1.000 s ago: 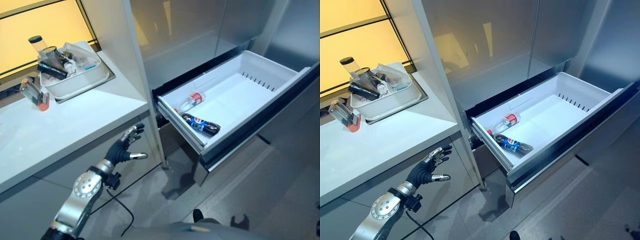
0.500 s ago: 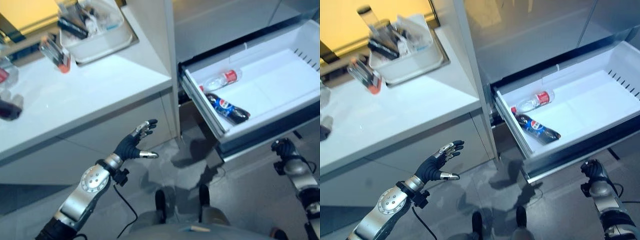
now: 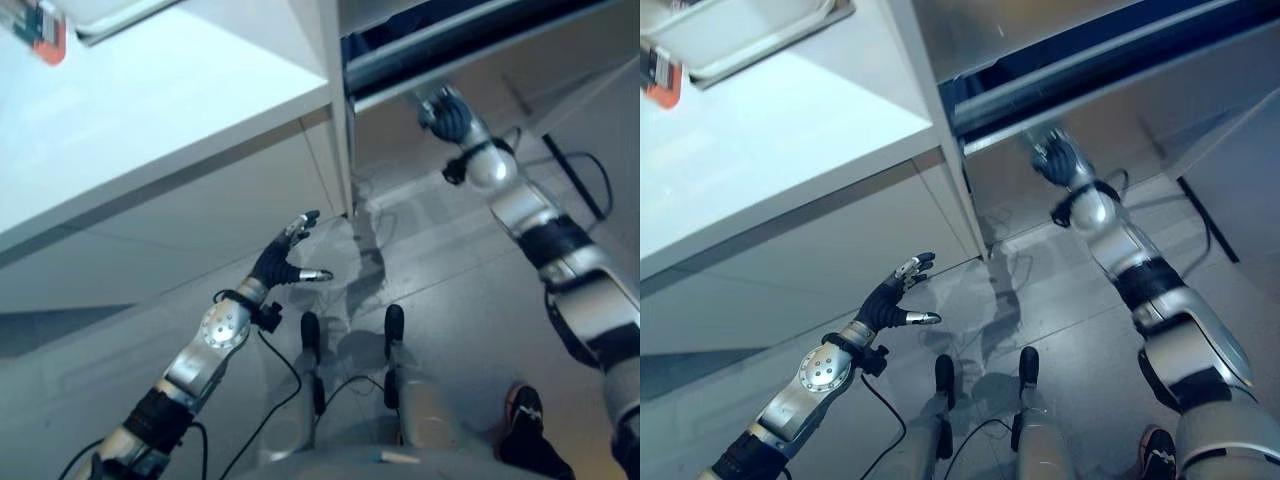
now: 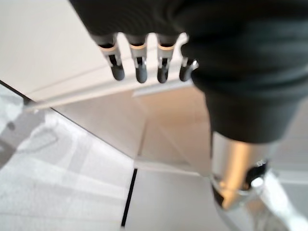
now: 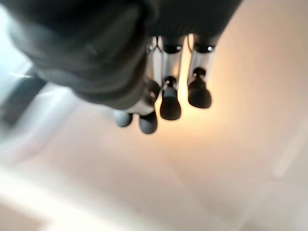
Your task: Take the drinks into the refrigerator
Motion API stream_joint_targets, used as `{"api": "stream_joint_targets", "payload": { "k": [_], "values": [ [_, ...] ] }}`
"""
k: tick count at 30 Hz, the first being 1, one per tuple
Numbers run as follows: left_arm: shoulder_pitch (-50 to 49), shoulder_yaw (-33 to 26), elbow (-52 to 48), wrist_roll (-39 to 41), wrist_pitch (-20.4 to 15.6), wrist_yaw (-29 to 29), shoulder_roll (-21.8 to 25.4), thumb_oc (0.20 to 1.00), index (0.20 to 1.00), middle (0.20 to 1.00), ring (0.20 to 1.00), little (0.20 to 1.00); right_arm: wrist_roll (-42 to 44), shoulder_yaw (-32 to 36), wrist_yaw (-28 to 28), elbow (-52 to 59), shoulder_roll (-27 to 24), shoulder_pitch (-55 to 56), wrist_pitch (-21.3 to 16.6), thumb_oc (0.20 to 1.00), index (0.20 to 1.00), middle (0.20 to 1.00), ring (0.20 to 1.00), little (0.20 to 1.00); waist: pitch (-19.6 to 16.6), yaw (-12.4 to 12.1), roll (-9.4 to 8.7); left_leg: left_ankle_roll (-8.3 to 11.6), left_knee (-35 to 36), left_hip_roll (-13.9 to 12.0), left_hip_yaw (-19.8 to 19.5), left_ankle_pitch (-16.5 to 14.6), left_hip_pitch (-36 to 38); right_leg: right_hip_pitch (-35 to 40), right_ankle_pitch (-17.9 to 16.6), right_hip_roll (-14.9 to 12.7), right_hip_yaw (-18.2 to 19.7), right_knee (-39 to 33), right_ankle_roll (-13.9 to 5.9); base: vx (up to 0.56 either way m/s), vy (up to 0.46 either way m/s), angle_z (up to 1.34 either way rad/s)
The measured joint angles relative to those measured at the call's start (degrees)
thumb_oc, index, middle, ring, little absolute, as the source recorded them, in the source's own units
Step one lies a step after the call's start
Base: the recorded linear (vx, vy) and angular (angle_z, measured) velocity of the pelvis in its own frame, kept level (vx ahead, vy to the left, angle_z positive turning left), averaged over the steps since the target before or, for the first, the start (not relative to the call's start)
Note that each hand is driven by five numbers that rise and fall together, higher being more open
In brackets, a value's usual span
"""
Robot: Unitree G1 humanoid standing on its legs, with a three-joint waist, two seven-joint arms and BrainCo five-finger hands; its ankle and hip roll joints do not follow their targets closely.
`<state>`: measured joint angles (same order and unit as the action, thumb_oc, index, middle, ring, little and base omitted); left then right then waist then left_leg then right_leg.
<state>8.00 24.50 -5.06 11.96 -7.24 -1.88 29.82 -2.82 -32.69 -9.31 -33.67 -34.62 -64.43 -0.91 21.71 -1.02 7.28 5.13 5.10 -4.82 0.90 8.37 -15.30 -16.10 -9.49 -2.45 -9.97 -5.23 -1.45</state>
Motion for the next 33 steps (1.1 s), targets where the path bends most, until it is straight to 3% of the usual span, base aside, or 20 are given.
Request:
{"api": "stream_joint_targets", "payload": {
  "k": [2,4,9,11,16,18,23,26,29,33],
  "values": [
    [1.25,0.29,0.07,-0.02,-0.15,-0.83,0.02,1.000,1.000,1.000,1.000,1.000,-0.67,0.18,-0.78,-0.09,1.63,-2.81,-0.15,0.200,0.200,0.200,0.200,0.200,1.70,-1.68,-0.60,-0.05,-0.02,0.19,-1.16,0.27,-0.76,-0.14,-0.17,-0.11,-0.66,0.01,0.29,-0.03,-0.014,0.23],
    [1.23,0.03,1.26,-0.05,-0.56,-2.23,0.65,1.000,1.000,1.000,1.000,1.000,-1.01,0.28,-1.10,-0.71,0.91,-1.75,-0.28,0.200,0.200,0.200,0.200,0.200,2.65,-1.54,-1.94,-0.23,-0.02,0.56,-1.49,0.41,-1.04,-0.21,-0.11,-0.54,-0.99,0.01,0.20,-0.02,-0.008,0.10],
    [2.44,0.07,2.08,-0.09,-0.88,-3.29,0.34,1.000,1.000,1.000,1.000,1.000,-1.03,0.80,-2.51,-0.83,0.61,-1.14,-0.25,0.200,0.200,0.200,0.200,0.200,4.22,-1.61,-2.09,-0.41,-0.02,0.86,-2.70,0.64,-1.42,0.02,-0.13,-0.81,-2.09,0.02,0.16,-0.01,-0.006,0.12],
    [2.53,0.00,2.16,-1.42,-0.88,-4.07,0.26,1.000,1.000,1.000,1.000,1.000,-1.02,1.27,-3.12,-1.32,0.22,-0.08,-0.15,1.000,1.000,1.000,1.000,1.000,4.49,-1.71,-2.14,-0.40,-0.02,0.92,-3.29,0.67,-1.30,0.48,0.06,-0.87,-2.99,0.03,0.08,0.01,-0.021,0.13],
    [1.52,-1.62,2.25,-2.37,-0.94,-4.33,-1.68,1.000,1.000,1.000,1.000,1.000,0.44,12.24,-3.82,0.88,0.93,17.28,-1.12,1.000,1.000,1.000,1.000,1.000,4.92,-3.08,-2.31,-0.37,-0.03,1.18,-4.39,0.73,1.60,4.41,1.39,-1.10,-4.66,0.02,-0.09,0.02,-0.015,0.20],
    [-0.79,-3.43,2.87,-1.65,-0.96,-4.26,-3.12,1.000,1.000,1.000,1.000,1.000,1.92,15.93,-3.86,0.72,4.81,27.73,-1.07,1.000,1.000,1.000,1.000,1.000,4.95,-3.08,-2.62,-0.43,-0.02,1.32,-4.47,0.67,3.02,6.47,2.17,-1.32,-5.74,0.01,-0.25,0.05,-0.023,0.30],
    [-4.72,-6.56,13.17,3.41,-0.68,-2.45,-7.78,1.000,1.000,1.000,1.000,1.000,1.96,18.17,-2.14,-7.53,10.17,44.12,-1.33,1.000,1.000,1.000,1.000,1.000,4.94,-2.94,-3.12,-0.71,-0.02,1.72,-4.86,0.22,5.64,9.62,2.89,-1.66,-6.76,0.05,-0.75,0.05,-0.022,0.13],
    [-6.64,-8.23,25.07,5.20,0.24,-1.10,-10.76,1.000,1.000,1.000,1.000,1.000,2.09,20.42,-1.03,-22.33,14.82,50.85,-0.84,1.000,1.000,1.000,1.000,1.000,4.33,-2.43,-4.12,-0.88,-0.01,1.98,-6.10,-0.31,8.00,12.64,4.08,-1.84,-7.80,0.03,-1.37,0.07,-0.018,0.17],
    [-6.95,-10.77,33.72,5.10,1.47,-1.94,-13.73,1.000,1.000,1.000,1.000,1.000,2.53,20.80,-0.52,-27.73,17.39,54.54,0.01,1.000,1.000,1.000,1.000,1.000,2.54,-2.14,-4.73,-0.85,0.00,1.95,-6.87,-0.96,9.10,13.89,4.53,-1.81,-8.14,0.02,-1.38,0.05,-0.002,0.10],
    [-4.99,-15.11,60.08,3.17,3.39,-3.66,-18.87,1.000,1.000,1.000,1.000,1.000,5.11,24.06,-0.27,-40.93,22.62,58.11,0.39,1.000,1.000,1.000,1.000,1.000,-4.81,-1.36,-5.96,-0.80,0.05,2.11,-7.86,-1.53,11.34,16.93,5.79,-1.87,-9.36,-0.01,-1.77,0.10,0.007,0.16]
  ]
}}
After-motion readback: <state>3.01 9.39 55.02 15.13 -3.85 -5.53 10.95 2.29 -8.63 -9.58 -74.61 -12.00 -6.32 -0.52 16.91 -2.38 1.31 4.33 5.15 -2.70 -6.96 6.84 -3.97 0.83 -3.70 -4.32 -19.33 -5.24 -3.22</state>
